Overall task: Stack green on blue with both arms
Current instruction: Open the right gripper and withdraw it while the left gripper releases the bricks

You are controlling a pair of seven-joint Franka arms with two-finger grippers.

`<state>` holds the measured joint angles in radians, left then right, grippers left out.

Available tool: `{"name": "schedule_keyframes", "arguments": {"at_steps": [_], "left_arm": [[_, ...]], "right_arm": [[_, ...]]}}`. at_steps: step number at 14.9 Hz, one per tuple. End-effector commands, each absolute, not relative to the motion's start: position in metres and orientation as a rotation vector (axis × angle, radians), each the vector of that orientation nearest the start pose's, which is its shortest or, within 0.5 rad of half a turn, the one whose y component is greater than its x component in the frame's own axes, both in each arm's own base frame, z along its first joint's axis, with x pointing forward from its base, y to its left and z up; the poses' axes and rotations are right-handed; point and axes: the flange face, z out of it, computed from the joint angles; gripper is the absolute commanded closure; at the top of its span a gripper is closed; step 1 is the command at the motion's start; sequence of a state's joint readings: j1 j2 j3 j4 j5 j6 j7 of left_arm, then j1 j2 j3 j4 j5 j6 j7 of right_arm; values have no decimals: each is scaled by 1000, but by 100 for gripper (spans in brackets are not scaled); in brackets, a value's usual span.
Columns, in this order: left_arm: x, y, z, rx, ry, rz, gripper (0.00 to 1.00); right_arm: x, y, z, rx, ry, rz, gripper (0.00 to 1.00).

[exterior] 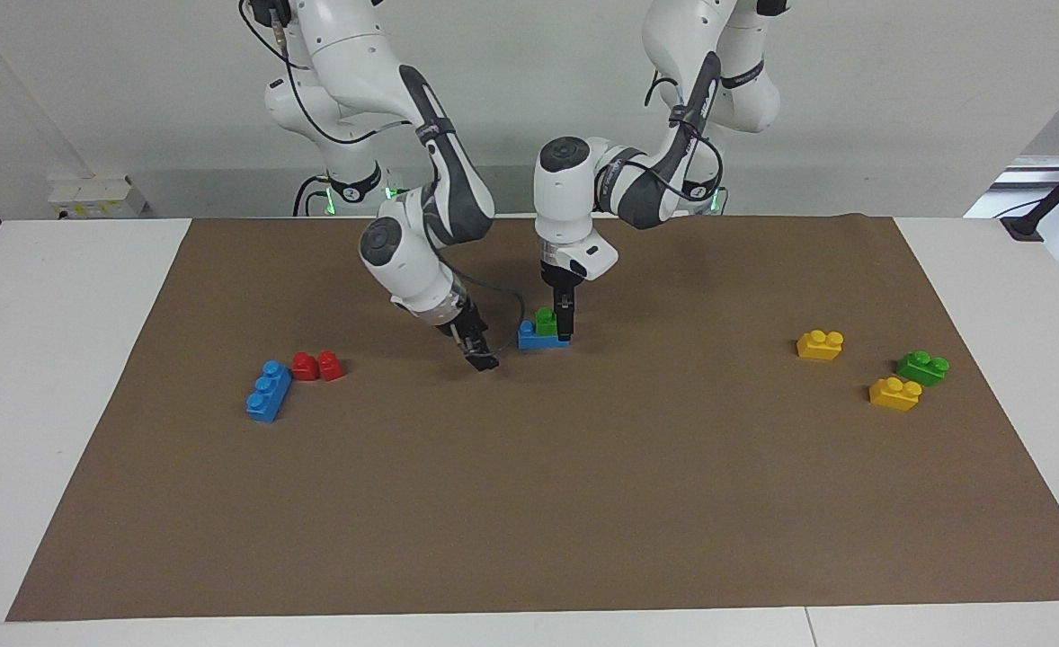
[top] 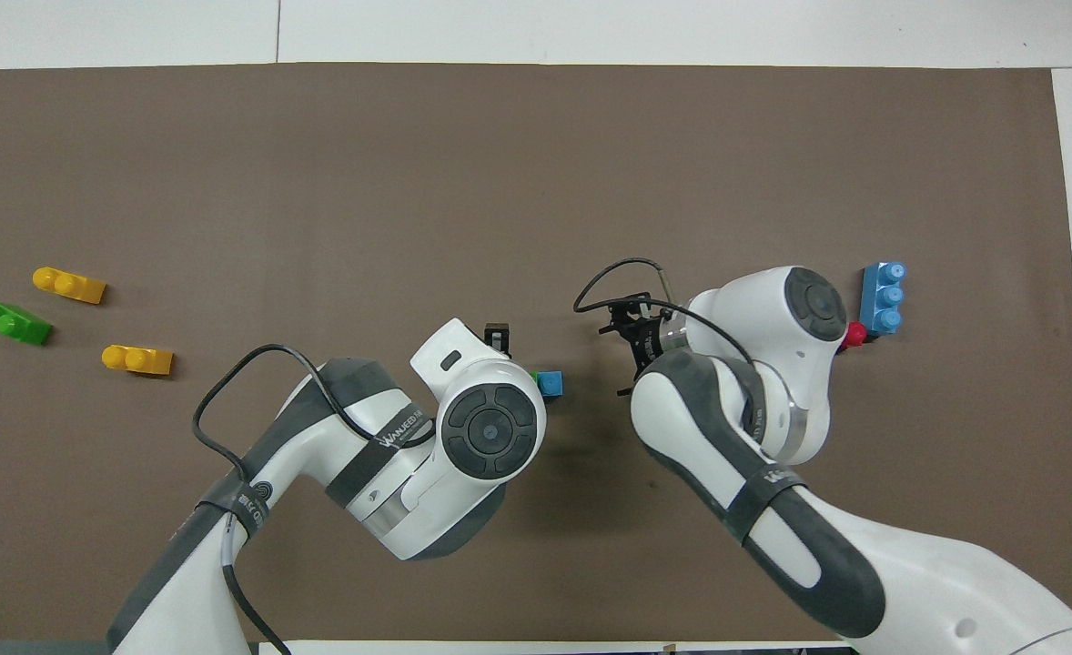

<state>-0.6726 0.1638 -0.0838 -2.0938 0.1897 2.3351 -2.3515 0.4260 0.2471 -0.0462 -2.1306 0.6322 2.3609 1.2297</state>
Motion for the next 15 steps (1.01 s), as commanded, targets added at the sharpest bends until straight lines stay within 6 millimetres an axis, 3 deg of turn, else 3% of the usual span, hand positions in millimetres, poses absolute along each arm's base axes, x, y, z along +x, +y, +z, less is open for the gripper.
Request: {"name": "schedule_keyframes", "arguments": {"at_steps": [1, 2, 9, 12, 15], "left_arm": [[437, -370, 374, -2374, -2142, -253, 0], [444, -362, 376, -2374, -2143, -256, 0], [496, -291, 403, -2379, -2163, -298, 0], [517, -253, 410, -2383, -2151, -316, 0], [539, -221, 423, -2453, -2078, -347, 0]], "right_arm": [[542, 172, 332, -2289, 1593, 475, 6], [550, 152, 344, -2336, 1552, 456, 5], [581, 69, 446, -2693, 1014, 280, 0], [570, 43, 492, -2854, 662, 163, 0], [549, 35, 538, -2966, 298, 48, 0]]}}
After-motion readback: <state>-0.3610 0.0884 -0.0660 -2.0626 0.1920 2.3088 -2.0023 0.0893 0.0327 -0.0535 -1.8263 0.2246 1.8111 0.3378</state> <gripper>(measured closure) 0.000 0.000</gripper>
